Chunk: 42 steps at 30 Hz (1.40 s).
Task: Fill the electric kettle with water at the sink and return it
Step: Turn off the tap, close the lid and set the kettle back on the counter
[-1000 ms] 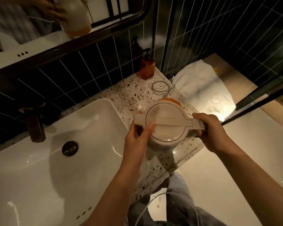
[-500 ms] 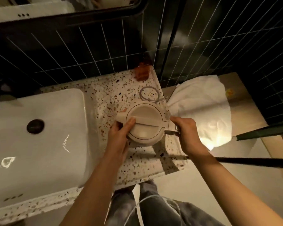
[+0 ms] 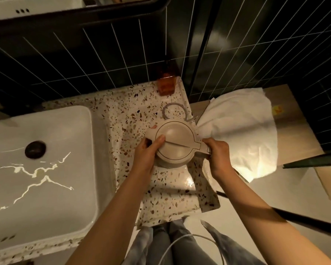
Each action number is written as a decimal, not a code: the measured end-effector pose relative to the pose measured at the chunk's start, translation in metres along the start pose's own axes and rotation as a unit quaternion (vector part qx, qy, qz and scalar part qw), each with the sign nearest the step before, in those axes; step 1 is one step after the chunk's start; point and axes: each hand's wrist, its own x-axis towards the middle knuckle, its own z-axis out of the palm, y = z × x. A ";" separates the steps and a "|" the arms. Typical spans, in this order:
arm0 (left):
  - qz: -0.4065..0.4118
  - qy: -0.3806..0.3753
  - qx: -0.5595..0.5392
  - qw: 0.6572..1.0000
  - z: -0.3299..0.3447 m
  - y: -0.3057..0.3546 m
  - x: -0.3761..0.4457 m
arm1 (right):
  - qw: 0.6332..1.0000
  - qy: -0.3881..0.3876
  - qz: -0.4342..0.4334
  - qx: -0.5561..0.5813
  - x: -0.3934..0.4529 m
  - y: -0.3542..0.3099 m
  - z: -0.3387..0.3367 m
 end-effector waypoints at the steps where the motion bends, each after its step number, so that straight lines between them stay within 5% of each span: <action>1: -0.002 0.001 0.001 1.000 0.000 0.001 0.002 | 1.000 -0.002 0.005 -0.005 0.001 0.000 0.001; 27: 0.017 0.003 0.088 0.996 -0.005 0.002 0.000 | 0.993 -0.004 0.003 -0.118 0.019 0.006 -0.003; 42: 0.012 0.017 0.163 0.986 -0.020 0.022 -0.007 | 0.935 0.048 -0.173 -0.304 -0.018 -0.011 -0.007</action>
